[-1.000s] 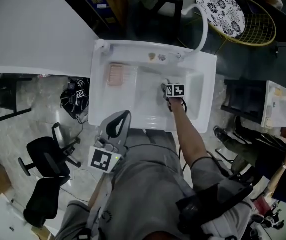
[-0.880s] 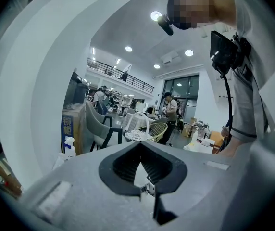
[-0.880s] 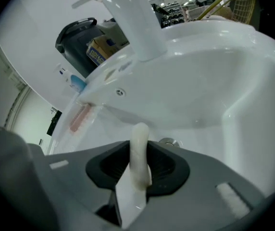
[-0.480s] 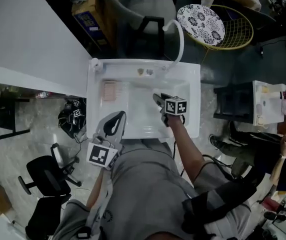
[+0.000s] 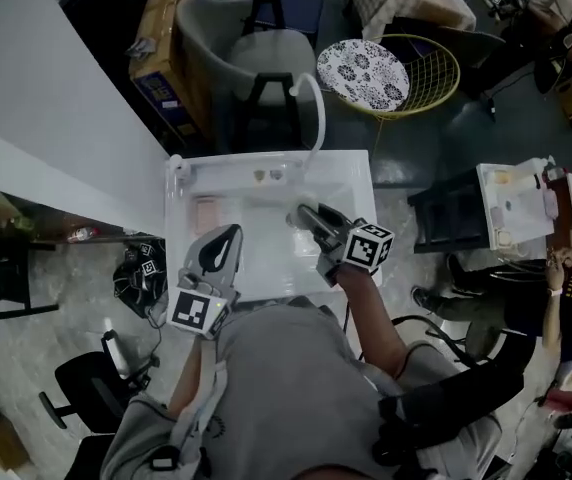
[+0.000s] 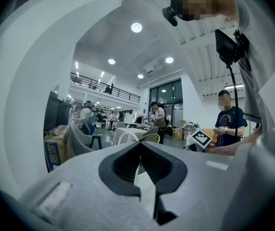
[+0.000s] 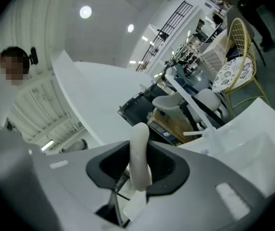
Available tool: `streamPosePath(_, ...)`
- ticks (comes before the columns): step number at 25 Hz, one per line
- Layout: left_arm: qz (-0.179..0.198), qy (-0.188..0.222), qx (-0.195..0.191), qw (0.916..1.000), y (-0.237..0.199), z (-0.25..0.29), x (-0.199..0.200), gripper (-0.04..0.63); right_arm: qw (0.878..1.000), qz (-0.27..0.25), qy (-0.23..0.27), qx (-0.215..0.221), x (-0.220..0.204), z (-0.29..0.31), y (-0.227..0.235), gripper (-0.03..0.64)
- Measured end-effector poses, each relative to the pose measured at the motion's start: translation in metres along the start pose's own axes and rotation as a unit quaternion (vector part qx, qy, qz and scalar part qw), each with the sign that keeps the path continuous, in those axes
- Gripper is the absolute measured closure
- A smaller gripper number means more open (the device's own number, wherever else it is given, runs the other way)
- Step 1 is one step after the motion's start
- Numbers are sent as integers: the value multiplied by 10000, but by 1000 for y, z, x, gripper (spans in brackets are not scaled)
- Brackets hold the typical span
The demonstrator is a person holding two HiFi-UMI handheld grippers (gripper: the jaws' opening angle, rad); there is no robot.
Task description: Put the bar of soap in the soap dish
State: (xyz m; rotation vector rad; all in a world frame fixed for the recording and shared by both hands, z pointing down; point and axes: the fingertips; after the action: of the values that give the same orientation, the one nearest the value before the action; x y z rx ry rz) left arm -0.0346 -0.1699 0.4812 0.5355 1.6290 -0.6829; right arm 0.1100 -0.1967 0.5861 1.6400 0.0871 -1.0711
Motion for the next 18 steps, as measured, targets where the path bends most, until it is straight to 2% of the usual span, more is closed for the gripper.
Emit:
streamPosePath(3,75,124,-137,9998,8,6,11,594,9985,15,365,418,23,-13,-35,508)
streamPosePath(6,179,237,-296,9991,15,13,20,594,9965,-193,472,665,35,-22,-55,508)
streamPosePath(8,214,265,-398,9986,21,15,21,594,9956,-114,505,777,38,-26,-69,508)
streamPosePath(13,-186,31,-688,9975,33,16,4,592,9920,146,465,1167,31,-26,-83,508)
streamPosePath(14,-230,-37,-704,9972,34,15,0,573,9910,206,451,1240,29,-24,-86,508)
streamPosePath(18,-202,-139,-548,9982,35,9,-5,572,9905,237,239,1330,18,-18,-92,508)
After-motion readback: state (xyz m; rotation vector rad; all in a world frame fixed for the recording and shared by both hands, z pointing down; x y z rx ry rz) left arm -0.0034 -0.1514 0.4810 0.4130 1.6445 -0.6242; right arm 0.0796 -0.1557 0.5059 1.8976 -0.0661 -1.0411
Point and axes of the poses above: the fingertips, and each gripper's own axes: z forward along the fingers, y to its right, x out of its top, and after that the axes turned 9 degrees about y, right-handed
